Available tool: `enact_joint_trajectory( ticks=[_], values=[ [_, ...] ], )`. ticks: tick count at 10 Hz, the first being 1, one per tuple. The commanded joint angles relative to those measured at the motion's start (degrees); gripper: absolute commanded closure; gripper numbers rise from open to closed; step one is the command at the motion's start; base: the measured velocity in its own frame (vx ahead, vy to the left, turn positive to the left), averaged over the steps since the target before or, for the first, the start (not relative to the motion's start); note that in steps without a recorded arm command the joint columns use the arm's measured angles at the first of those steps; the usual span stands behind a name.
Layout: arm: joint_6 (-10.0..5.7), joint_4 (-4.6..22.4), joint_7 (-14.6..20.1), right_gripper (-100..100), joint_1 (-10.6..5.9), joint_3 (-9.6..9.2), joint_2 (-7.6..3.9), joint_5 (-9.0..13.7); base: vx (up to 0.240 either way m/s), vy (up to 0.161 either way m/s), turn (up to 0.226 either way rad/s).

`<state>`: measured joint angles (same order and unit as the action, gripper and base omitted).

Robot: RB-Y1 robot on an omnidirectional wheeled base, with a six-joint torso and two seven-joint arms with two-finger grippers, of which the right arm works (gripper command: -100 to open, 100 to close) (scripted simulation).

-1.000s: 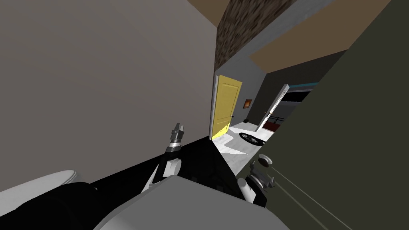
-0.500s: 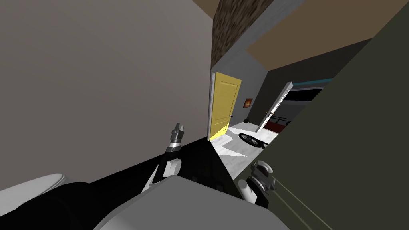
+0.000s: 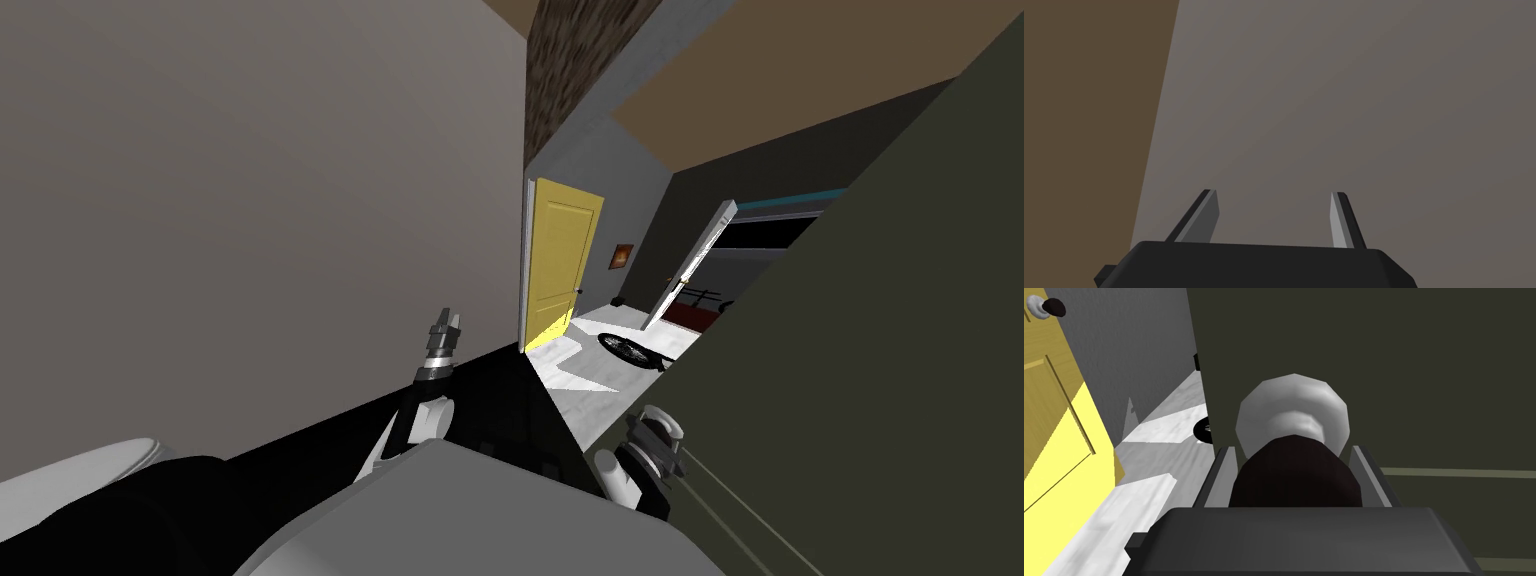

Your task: Push the door open

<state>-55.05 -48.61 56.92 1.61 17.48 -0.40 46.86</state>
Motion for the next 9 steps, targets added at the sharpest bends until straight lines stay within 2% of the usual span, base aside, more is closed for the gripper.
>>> enact_joint_trajectory(
  ticks=[1,3,4,7,9],
  values=[
    [-0.1,0.04,-0.02,100,0.1,-0.12,0.23,-0.05,0.0,0.0,0.0],
    [-0.1,0.04,-0.02,100,0.1,-0.12,0.23,-0.05,0.0,0.0,0.0],
    [-0.08,0.02,-0.17,100,0.1,0.8,-0.69,0.67,0.133,-0.055,-0.031],
    [-0.21,0.04,-0.38,100,0.23,1.84,-1.39,1.56,0.172,-0.075,-0.053],
    [-0.37,0.07,-0.66,100,0.38,3.17,-2.1,2.68,0.159,-0.113,-0.036]
  ],
)
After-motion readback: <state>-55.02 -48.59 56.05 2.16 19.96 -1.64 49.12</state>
